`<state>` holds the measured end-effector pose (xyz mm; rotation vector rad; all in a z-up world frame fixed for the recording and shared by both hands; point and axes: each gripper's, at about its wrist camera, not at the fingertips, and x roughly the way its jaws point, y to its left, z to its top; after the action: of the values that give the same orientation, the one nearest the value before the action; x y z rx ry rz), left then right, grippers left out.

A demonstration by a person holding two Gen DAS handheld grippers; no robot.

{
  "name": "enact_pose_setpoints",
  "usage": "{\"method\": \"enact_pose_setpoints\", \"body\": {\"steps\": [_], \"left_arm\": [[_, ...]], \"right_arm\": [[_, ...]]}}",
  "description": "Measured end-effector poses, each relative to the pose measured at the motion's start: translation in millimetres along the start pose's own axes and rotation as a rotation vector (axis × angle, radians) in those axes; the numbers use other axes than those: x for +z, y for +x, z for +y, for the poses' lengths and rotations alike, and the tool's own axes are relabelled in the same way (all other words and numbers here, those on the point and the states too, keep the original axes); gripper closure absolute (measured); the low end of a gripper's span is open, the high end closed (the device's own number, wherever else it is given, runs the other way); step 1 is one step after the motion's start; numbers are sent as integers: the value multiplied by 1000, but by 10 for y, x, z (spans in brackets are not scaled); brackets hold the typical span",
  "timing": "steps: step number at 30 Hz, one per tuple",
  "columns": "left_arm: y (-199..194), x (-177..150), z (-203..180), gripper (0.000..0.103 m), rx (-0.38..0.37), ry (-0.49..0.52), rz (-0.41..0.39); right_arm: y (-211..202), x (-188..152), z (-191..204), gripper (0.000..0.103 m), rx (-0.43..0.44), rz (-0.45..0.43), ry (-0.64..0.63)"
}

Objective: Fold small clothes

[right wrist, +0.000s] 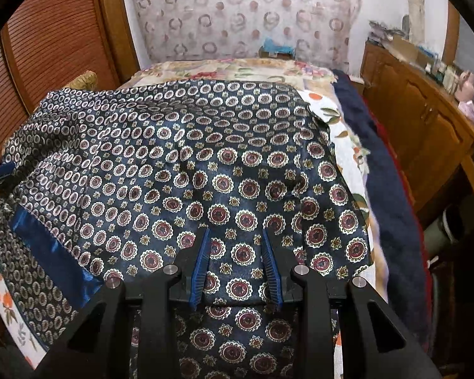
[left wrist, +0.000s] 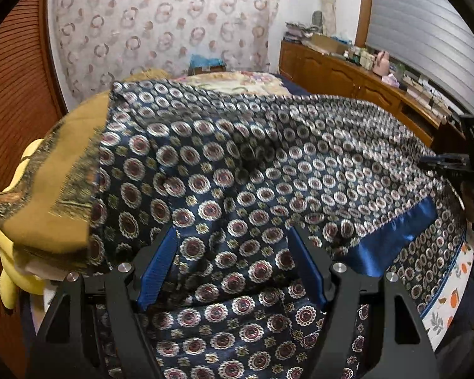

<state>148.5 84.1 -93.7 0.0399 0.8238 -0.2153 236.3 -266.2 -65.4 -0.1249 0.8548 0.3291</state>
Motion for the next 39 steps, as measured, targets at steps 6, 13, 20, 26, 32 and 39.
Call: {"method": "enact_pose_setpoints", "body": {"steps": [6, 13, 20, 26, 32, 39], "left_arm": [[119, -71, -51, 30, 14, 21, 34], [207, -112, -92, 27, 37, 40, 62], [228, -102, -90, 20, 28, 37, 75], [258, -92, -112, 16, 23, 42, 80], [258, -92, -115, 16, 24, 43, 80], [259, -91, -116, 15, 24, 43, 80]], "right_arm": [[17, -99, 147, 53, -29, -22, -66], [24, -196, 240, 48, -36, -37, -73], [54, -150, 243, 40, -67, -25, -27], [-24, -185, 259, 39, -101, -6, -29], [-243, -219, 101, 39, -137, -37, 2], [-273, -320, -196, 39, -141, -6, 75]]}}
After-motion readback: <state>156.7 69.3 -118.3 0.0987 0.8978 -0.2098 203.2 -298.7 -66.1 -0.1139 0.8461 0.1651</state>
